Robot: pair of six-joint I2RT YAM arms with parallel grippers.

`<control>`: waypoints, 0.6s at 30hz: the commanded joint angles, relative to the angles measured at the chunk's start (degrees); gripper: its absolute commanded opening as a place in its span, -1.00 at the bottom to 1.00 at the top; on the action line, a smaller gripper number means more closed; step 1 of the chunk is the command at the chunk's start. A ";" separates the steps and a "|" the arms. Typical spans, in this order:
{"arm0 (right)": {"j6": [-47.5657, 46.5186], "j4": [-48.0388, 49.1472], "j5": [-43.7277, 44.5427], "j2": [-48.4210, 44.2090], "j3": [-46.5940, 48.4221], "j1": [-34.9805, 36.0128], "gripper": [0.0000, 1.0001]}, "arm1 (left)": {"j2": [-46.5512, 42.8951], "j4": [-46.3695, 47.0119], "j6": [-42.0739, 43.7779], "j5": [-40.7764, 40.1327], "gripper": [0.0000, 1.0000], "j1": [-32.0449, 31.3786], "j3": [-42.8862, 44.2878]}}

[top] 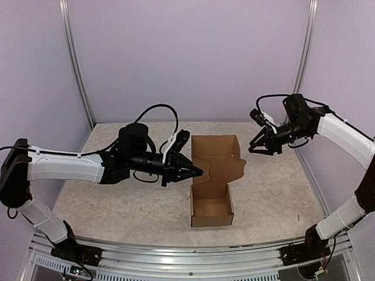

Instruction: Fold the paper box

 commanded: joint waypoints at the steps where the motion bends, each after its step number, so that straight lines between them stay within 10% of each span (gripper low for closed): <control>1: 1.72 6.22 1.83 -0.84 -4.34 2.86 -0.24 | -0.85 0.62 -2.18 -2.66 -1.00 0.35 -1.24; 18: 1.77 3.12 -6.01 -2.34 -5.85 11.42 -0.19 | 5.27 3.76 -4.86 -10.97 -1.00 0.53 1.14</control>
